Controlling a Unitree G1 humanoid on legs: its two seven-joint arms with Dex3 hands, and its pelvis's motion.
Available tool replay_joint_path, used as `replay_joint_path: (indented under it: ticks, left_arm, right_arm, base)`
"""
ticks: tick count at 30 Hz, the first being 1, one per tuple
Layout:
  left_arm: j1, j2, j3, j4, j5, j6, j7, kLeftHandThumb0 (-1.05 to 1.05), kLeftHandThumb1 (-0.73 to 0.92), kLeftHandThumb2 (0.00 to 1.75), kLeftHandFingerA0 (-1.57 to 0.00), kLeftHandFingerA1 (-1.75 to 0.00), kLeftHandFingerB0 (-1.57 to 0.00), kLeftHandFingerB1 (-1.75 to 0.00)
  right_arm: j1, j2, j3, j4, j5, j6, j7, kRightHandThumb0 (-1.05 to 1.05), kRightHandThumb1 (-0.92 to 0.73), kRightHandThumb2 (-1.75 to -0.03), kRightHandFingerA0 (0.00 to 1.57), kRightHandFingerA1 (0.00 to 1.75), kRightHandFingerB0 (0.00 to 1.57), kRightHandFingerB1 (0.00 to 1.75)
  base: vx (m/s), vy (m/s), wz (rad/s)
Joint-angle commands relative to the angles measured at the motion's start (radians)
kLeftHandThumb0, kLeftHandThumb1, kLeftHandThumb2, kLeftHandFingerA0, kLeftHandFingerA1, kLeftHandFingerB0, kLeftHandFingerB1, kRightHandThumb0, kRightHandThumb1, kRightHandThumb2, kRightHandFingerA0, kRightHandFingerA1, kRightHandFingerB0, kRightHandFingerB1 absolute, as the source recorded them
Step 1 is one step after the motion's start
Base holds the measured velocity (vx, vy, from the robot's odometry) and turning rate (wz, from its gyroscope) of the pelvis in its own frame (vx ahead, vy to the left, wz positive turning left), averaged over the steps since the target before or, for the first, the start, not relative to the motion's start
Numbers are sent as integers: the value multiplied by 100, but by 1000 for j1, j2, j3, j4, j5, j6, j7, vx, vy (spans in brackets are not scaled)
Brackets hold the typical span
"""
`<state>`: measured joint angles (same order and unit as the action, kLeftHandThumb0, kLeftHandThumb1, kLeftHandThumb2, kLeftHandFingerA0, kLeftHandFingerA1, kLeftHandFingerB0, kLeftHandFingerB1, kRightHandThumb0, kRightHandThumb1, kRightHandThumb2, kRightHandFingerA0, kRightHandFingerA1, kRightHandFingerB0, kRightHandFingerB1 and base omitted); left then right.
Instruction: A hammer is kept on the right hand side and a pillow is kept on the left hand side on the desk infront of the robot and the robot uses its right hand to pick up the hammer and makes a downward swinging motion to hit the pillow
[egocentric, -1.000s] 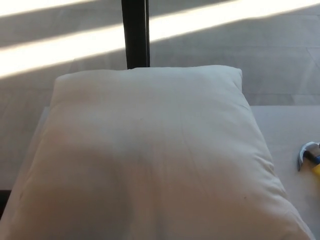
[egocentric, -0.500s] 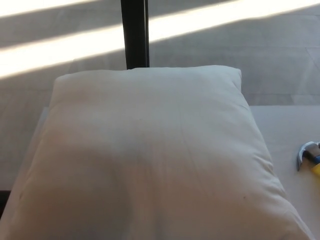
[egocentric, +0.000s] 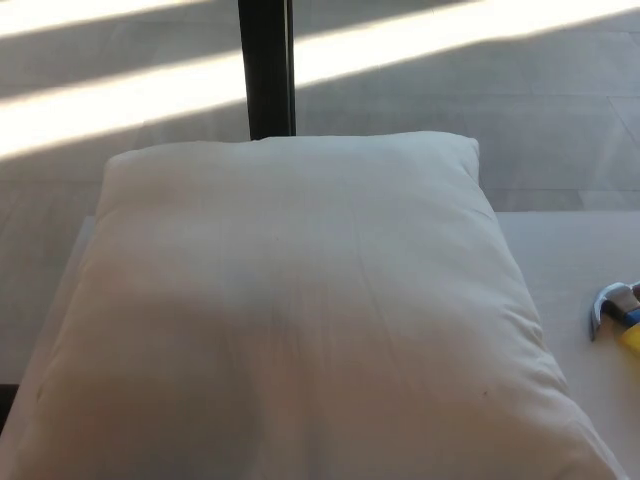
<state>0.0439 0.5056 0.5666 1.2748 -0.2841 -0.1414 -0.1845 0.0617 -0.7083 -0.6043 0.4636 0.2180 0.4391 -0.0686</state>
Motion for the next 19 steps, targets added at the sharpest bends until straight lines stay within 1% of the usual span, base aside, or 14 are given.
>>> replay_joint_path:
  ticks: [1,2,3,4,5,7,9,10,13,14,16,17,18,19]
  left_arm:
    - [-4,-1,16,8,-22,6,12,-57,65,60,-82,-60,-63,-53]
    - [-7,-7,20,6,-29,9,3,-56,65,60,-78,-60,-63,-54]
    - [-4,-9,16,6,-24,3,3,-57,66,60,-76,-57,-61,-52]
    - [3,-10,5,7,-12,-7,2,-59,66,60,-75,-57,-58,-52]
    - [11,-10,-4,4,-2,-16,3,-60,66,60,-78,-57,-61,-52]
    - [27,-11,-9,-2,3,-20,8,-60,66,60,-79,-57,-63,-53]
    - [28,-19,-1,-9,-9,-2,16,-60,64,59,-80,-60,-66,-55]
    - [49,-18,-47,-11,40,-50,10,-58,71,61,-77,-60,-60,-53]
    - [53,-22,-52,-10,37,-44,31,-58,68,61,-83,-64,-67,-57]
    - [58,-17,-75,-12,57,-46,37,-58,70,61,-84,-64,-64,-54]
    - [60,-15,-89,-13,61,-48,40,-58,70,61,-84,-64,-64,-54]
    - [69,-9,-117,-8,82,-49,39,-58,72,61,-76,-61,-69,-57]
    - [68,-2,-131,5,92,-31,48,-59,70,61,-70,-57,-76,-58]
    - [68,-2,-131,5,92,-31,48,-59,70,61,-70,-57,-76,-58]
  right_arm:
    - [-193,165,-460,378,355,-137,-259,-37,-79,-64,12,32,28,37]
    - [-193,183,-472,394,359,-134,-261,-38,-78,-64,10,32,21,34]
    - [-177,220,-466,376,354,-145,-247,-35,-76,-63,18,34,31,39]
    - [-150,277,-444,354,333,-149,-226,-45,-58,-77,13,41,28,45]
    - [-137,286,-419,370,303,-128,-212,-38,-69,-60,17,30,45,38]
    - [-102,316,-382,375,261,-161,-114,-36,-70,-63,10,28,36,36]
    - [-57,305,-284,392,173,-196,8,-45,-76,-63,0,21,3,23]
    - [-9,319,-219,348,123,-243,69,-48,-70,-77,5,16,6,21]
    - [30,336,-194,289,124,-234,77,-51,-77,-63,5,27,8,26]
    - [36,342,-180,280,122,-239,88,-58,-59,-89,4,35,2,29]
    - [42,344,-171,274,126,-245,94,-58,-59,-89,4,35,2,29]
    - [44,351,-159,264,117,-243,67,-53,-77,-67,26,41,11,21]
    - [44,356,-158,276,123,-255,75,-30,-62,-109,1,50,0,48]
    - [44,356,-158,276,123,-255,75,-30,-62,-109,1,50,0,48]
  base:
    - [0,0,0]
    - [0,0,0]
    - [0,0,0]
    - [0,0,0]
    - [0,0,0]
    - [0,0,0]
    - [0,0,0]
    - [0,0,0]
    - [0,0,0]
    - [0,0,0]
    - [0,0,0]
    - [0,0,0]
    - [0,0,0]
    - [0,0,0]
